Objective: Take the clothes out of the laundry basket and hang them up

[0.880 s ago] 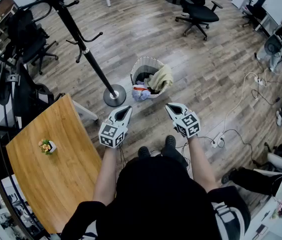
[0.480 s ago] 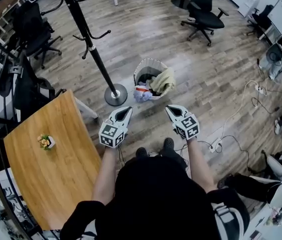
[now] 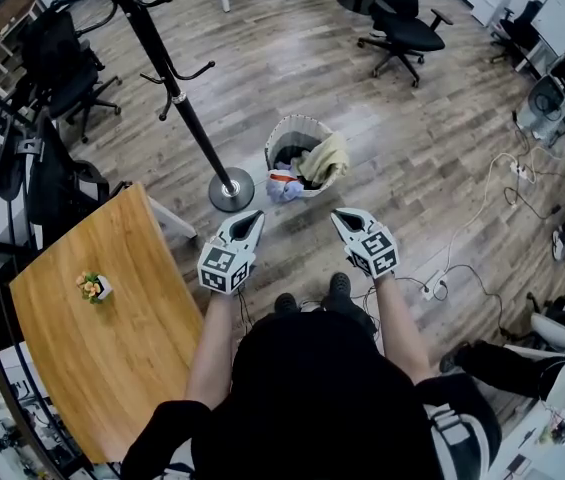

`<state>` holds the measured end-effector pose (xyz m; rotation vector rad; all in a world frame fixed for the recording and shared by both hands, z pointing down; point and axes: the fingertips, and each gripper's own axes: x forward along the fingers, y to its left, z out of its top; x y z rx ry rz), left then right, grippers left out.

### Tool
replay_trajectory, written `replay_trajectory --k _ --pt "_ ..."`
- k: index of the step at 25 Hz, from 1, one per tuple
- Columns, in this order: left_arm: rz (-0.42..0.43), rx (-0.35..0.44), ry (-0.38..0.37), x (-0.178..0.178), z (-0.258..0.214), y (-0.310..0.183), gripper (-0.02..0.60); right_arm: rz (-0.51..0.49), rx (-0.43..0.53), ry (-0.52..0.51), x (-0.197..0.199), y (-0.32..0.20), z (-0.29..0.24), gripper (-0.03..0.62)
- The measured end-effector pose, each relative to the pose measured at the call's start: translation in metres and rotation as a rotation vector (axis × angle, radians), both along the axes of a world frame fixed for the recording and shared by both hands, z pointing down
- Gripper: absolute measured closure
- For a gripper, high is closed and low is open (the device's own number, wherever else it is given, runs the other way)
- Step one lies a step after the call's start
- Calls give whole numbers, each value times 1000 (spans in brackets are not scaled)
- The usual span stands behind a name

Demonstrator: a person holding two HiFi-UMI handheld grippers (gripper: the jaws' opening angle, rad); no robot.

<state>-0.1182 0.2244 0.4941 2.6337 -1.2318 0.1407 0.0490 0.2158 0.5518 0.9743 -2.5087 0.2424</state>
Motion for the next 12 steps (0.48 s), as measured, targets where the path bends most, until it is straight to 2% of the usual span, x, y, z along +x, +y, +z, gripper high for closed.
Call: replay_trajectory --k 12 --pt "14 0 1 -3 2 8 561 59 -13 37 9 7 5 586"
